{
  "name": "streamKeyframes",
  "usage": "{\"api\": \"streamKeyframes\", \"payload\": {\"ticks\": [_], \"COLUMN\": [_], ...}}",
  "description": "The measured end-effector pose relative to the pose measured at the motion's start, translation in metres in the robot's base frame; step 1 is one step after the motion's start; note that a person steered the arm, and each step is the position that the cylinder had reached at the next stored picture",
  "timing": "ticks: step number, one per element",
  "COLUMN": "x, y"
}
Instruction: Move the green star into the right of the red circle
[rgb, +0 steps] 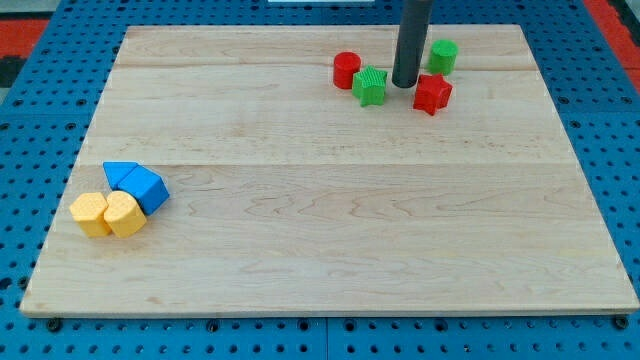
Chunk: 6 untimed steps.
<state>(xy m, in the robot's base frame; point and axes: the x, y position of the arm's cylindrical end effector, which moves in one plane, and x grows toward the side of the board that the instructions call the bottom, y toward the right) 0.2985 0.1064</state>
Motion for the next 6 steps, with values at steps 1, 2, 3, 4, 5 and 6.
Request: {"api": "streamKeyframes", "payload": {"ticks": [1,2,3,4,5,6], "x": [0.034,0.101,0.096,0.084,0.036,-0.004], "y": [0.032,0.067,0.053,-0.007,-0.025,0.000]}}
